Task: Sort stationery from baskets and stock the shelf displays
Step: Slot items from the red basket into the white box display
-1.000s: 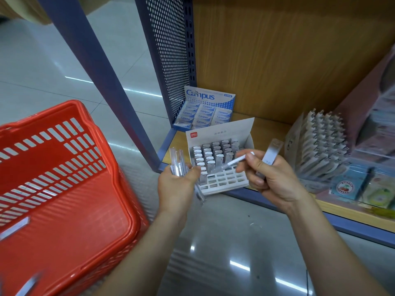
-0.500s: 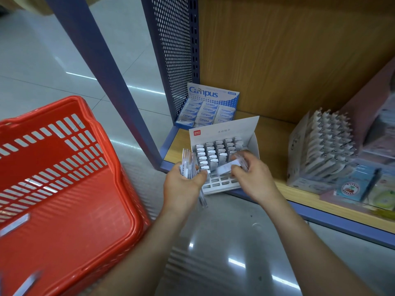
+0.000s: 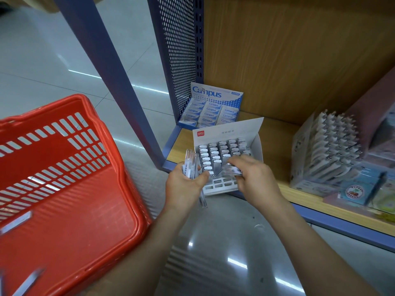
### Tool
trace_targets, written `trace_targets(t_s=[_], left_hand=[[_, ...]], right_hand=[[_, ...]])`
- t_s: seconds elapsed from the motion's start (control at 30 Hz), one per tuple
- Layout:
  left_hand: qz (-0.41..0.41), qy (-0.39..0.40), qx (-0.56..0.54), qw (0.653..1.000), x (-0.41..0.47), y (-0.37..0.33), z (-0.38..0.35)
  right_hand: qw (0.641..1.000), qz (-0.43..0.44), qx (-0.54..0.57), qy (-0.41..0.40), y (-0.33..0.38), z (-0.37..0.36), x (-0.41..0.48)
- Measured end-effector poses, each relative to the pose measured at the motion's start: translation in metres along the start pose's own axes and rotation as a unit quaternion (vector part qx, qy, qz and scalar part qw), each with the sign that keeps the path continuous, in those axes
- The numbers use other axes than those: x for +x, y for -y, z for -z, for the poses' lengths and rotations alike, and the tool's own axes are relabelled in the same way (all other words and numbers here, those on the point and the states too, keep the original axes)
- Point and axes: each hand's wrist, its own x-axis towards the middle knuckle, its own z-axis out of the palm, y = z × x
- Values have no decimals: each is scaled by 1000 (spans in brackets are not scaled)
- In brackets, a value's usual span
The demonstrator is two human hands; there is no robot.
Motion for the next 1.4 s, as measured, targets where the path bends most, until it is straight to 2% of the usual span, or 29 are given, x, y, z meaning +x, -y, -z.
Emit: trace_targets(t_s=[0.13, 0.23, 0.57, 0.63, 0.7, 0.77, 1.07, 1.13, 1.17, 1.23, 1.27, 1.3, 1.4], left_hand=[[-12, 13, -15, 1000, 1, 1, -3], [-15, 10, -14, 1000, 4, -1, -6], [1, -12, 37, 999, 16, -9, -20], [4, -6, 44, 999, 20, -9, -21], [9, 3, 37, 999, 20, -9, -19], [16, 7, 39, 999, 20, -7, -18], [-21, -25, 96, 995, 14, -13, -16], [-31, -17, 38, 999, 8, -15, -12], [-34, -4, 4, 999, 4, -17, -9], [-28, 24, -57, 998, -4, -21, -6], [-18, 41, -86, 995, -8, -24, -6], [-5, 62, -111, 992, -12, -26, -7], [26, 122, -141, 982, -20, -29, -9]], right_hand=[[992, -5, -98, 77, 7, 4, 14], [984, -8, -146, 99, 14, 8, 19], [970, 53, -171, 161, 22, 24, 37], [980, 51, -120, 152, 18, 22, 37], [994, 8, 18, 108, 11, 18, 33], [990, -24, 119, 76, 6, 12, 27], [991, -40, 123, 45, 6, 1, 19], [975, -100, 196, 28, 8, 7, 16], [953, -146, 264, 28, 11, 14, 13], [882, -221, 411, 72, 14, 29, 6], [860, -231, 443, 105, 12, 34, 2], [856, -217, 448, 139, 12, 40, -3], [905, -122, 354, 204, 18, 50, -7]])
